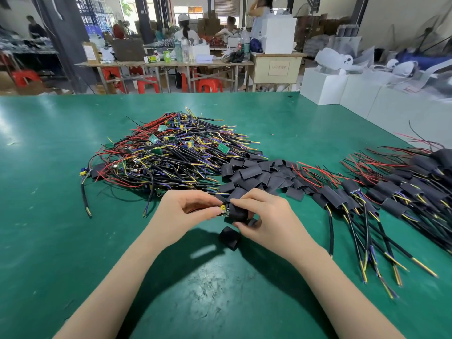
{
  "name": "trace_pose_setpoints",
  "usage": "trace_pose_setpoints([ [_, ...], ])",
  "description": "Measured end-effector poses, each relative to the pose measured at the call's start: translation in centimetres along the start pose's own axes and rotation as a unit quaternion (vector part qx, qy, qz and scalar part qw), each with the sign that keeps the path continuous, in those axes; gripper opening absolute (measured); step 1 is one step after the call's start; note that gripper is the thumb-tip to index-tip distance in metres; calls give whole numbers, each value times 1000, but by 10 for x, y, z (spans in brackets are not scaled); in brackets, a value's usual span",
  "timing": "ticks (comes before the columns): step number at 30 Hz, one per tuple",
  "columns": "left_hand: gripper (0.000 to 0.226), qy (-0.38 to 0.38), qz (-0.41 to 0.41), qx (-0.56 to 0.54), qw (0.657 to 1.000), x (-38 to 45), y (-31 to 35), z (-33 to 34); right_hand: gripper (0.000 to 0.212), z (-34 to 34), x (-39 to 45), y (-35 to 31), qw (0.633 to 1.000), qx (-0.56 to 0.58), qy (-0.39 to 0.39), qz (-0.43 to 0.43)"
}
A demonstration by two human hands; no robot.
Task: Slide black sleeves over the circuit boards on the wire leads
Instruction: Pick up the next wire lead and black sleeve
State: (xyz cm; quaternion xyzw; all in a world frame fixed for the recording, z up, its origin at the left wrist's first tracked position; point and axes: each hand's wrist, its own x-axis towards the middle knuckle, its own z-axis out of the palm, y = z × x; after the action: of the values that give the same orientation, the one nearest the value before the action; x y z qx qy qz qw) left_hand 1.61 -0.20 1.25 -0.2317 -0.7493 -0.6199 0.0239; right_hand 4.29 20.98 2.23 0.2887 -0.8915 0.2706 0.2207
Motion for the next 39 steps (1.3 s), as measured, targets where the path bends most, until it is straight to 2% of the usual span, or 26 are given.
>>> trace_pose_setpoints([
  [6, 19, -17, 24, 14, 999, 0, -2, 0, 28, 1, 0, -1, 999, 25, -9, 33],
  [14, 16, -2, -3, 47, 999, -1, -1, 2, 31, 2, 2, -2, 997, 59, -17, 45],
  [19, 22, -16, -4, 40, 999, -1, 3, 0, 32, 3, 2, -4, 997, 50, -9, 54],
  [25, 13, -20, -11, 56, 998, 0, 3, -7, 32, 2, 2, -7, 999, -30, 22, 30],
  [33, 22, -43, -1, 26, 999, -1, 2, -5, 32, 5, 0, -9, 998, 35, 10, 53],
  [39, 16, -27, -17, 31, 999, -2, 5, -5, 34, 5, 2, -7, 994, 82, 18, 70],
])
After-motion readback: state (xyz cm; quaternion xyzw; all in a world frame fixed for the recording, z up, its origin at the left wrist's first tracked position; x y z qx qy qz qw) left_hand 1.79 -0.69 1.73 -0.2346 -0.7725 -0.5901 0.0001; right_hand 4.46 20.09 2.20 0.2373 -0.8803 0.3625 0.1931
